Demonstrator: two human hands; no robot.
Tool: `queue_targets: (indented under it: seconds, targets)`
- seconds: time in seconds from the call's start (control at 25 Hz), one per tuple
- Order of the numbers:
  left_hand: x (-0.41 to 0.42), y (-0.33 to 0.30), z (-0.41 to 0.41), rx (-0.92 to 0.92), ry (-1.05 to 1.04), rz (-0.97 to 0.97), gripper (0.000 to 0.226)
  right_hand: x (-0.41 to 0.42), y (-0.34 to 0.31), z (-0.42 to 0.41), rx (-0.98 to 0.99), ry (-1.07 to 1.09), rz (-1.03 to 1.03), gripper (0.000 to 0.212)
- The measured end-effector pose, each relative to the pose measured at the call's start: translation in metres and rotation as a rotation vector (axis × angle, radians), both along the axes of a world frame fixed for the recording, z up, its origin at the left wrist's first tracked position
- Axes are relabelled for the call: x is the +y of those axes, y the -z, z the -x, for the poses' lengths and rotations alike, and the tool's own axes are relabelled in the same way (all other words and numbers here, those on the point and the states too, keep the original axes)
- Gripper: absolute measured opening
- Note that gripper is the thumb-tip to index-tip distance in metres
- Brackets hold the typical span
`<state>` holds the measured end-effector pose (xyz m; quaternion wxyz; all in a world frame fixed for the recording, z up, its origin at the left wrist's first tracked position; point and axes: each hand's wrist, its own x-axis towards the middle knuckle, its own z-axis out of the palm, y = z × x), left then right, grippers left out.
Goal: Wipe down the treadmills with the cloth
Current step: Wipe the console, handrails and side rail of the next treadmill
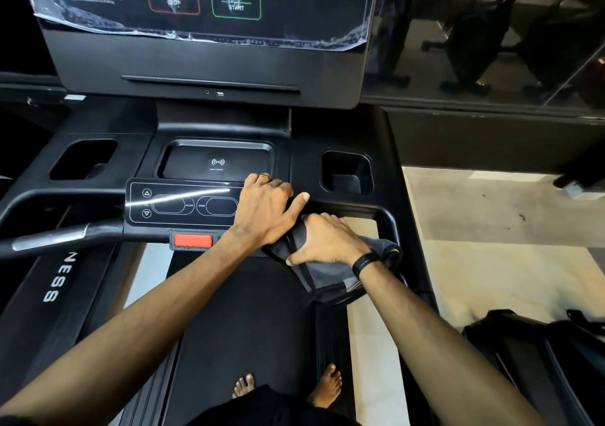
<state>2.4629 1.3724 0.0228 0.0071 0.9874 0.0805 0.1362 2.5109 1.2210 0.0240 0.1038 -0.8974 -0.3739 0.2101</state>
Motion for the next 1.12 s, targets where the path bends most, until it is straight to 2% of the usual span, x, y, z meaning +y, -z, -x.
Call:
queue_targets:
  seconds: [0.12,0.2,0.44,0.56,0.68,0.76,0.88,0.92,1.0,1.12]
  targets:
    - [0.001,0.000,0.000,0.015,0.003,-0.013,0.067,-0.008,0.018,0.015,-0.236,0.041,-0.061,0.063]
    - [0.003,0.001,0.000,0.018,0.008,-0.026,0.066,-0.013,0.027,0.020,-0.302,0.048,-0.094,0.061]
    - [0.001,0.003,-0.004,0.003,-0.007,-0.034,0.068,-0.012,0.009,-0.010,0.027,-0.007,-0.002,0.060]
    - [0.000,0.003,-0.003,-0.015,-0.010,-0.043,0.068,-0.018,0.020,0.003,-0.149,0.038,-0.041,0.059]
    - [0.002,0.003,-0.002,-0.011,-0.005,-0.049,0.068,-0.027,0.033,0.018,-0.334,0.046,-0.078,0.068]
    - [0.001,0.002,-0.003,-0.001,-0.011,-0.042,0.068,-0.031,0.026,0.008,-0.258,0.010,-0.056,0.067]
    - [-0.001,0.002,-0.004,0.003,-0.017,-0.037,0.068,-0.032,0.011,-0.011,-0.025,0.008,-0.002,0.062]
    - [-0.001,0.002,-0.003,-0.002,-0.015,-0.037,0.068,-0.033,0.011,-0.010,-0.021,0.019,-0.003,0.063]
    - [0.000,0.001,-0.002,-0.008,-0.012,-0.035,0.068,-0.043,0.020,0.001,-0.123,0.048,-0.034,0.072]
    - [0.000,0.001,-0.002,-0.017,-0.014,-0.021,0.067,-0.081,0.035,0.015,-0.219,0.045,-0.128,0.106]
